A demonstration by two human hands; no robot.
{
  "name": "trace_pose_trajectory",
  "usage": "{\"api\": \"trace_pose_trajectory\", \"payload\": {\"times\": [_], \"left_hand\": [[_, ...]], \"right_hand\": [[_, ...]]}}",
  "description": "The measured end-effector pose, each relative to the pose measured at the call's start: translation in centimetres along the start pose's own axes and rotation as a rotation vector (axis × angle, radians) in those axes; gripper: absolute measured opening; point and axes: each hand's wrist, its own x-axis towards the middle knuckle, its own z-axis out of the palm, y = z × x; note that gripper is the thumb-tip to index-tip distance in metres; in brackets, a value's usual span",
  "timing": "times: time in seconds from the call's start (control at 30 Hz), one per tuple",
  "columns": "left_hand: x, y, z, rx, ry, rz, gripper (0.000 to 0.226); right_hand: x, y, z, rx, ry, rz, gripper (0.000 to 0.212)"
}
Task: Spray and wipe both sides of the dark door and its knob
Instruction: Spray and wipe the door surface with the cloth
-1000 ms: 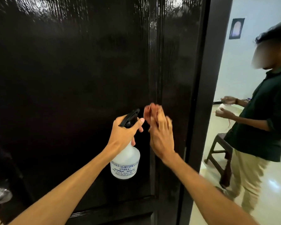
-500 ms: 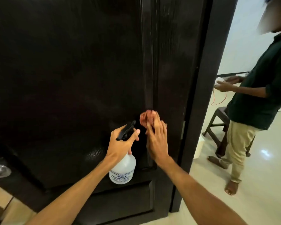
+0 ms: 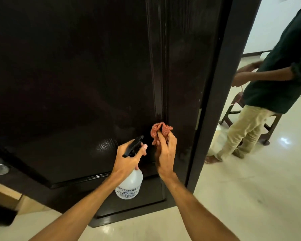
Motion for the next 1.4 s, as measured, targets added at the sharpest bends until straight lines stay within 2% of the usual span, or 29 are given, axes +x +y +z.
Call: {"api": "trace_pose_trajectory", "payload": {"times": [0.07, 0.1, 0.17, 0.2, 0.27, 0.33, 0.37, 0.4, 0.47, 0.53, 0.57, 0.73, 0.8, 0.83, 0.97, 1.03, 1.1, 1.17, 1.2, 1.3, 1.4], "left_hand": [[-0.6, -0.9, 0.5, 0.005, -0.005, -0.019, 0.012], [-0.7, -1.4, 0.7, 0.015, -0.009, -0.024, 0.011], [-0.8, -2.2, 1.0, 0.037, -0.023, -0.027, 0.011], [-0.8, -2.5, 1.1, 0.042, -0.029, -0.032, 0.010], [-1.0, -3.5, 1.1, 0.047, -0.029, -0.050, 0.011], [-1.2, -4.5, 1.1, 0.055, -0.023, -0.067, 0.013], [-1.3, -4.8, 1.0, 0.069, -0.019, -0.067, 0.014], [-1.5, -5.3, 1.2, 0.080, -0.026, -0.078, 0.013], [-1.9, -6.1, 1.4, 0.100, -0.037, -0.098, 0.013], [-2.2, -6.7, 1.5, 0.109, -0.051, -0.119, 0.013], [-2.4, -6.9, 1.6, 0.105, -0.059, -0.128, 0.012], [-2.4, -7.6, 1.6, 0.116, -0.040, -0.179, 0.010], [-2.7, -7.9, 1.5, 0.123, -0.041, -0.177, 0.011], [-2.8, -8.0, 1.5, 0.122, -0.049, -0.173, 0.011], [-2.5, -7.5, 1.4, 0.119, -0.057, -0.165, 0.010], [-2.3, -7.5, 1.4, 0.118, -0.059, -0.159, 0.010], [-2.4, -7.5, 1.8, 0.110, -0.074, -0.158, 0.010], [-2.3, -7.3, 2.2, 0.092, -0.084, -0.154, 0.010], [-2.1, -7.0, 2.5, 0.085, -0.088, -0.148, 0.010], [-1.4, -6.9, 3.4, 0.093, -0.085, -0.142, 0.011], [-1.3, -6.9, 5.1, 0.086, -0.102, -0.134, 0.010]], "right_hand": [[-3.7, 1.1, -0.4, 0.077, -0.086, 0.147, 0.045], [-5.0, 1.5, -0.3, 0.209, -0.069, 0.328, 0.033], [-5.0, 0.6, -0.5, 0.367, 0.080, 0.618, 0.012], [-4.6, 0.3, -0.5, 0.450, 0.138, 0.689, 0.011], [-2.9, -0.8, 0.2, 0.448, 0.203, 0.697, 0.021], [-3.0, -0.6, 1.3, 0.313, 0.214, 0.458, 0.039], [-3.1, 0.1, 1.6, 0.281, 0.175, 0.394, 0.042], [-3.9, 0.9, 1.9, 0.307, 0.175, 0.412, 0.040], [-4.7, 1.3, 1.9, 0.380, 0.257, 0.566, 0.028], [-6.0, 2.6, 2.5, 0.584, 0.341, 0.877, 0.021], [-6.5, 3.6, 2.9, 0.589, 0.354, 1.005, 0.022], [-8.6, 8.8, 6.7, 0.564, 0.292, 1.273, 0.036], [-8.2, 8.2, 6.6, 0.504, 0.293, 1.366, 0.045], [-7.7, 7.2, 6.1, 0.489, 0.300, 1.348, 0.046], [-5.4, 3.7, 4.3, 0.472, 0.336, 0.983, 0.033], [-6.2, 3.9, 3.9, 0.485, 0.323, 0.886, 0.032], [-7.4, 5.4, 3.3, 0.545, 0.419, 1.004, 0.031], [-7.0, 7.5, 2.6, 0.672, 0.514, 1.246, 0.034], [-5.9, 8.5, 2.3, 0.687, 0.558, 1.263, 0.033], [-2.7, 9.0, 1.4, 0.513, 0.591, 1.102, 0.032], [-1.8, 6.0, -0.1, 0.360, 0.493, 0.713, 0.029]]}}
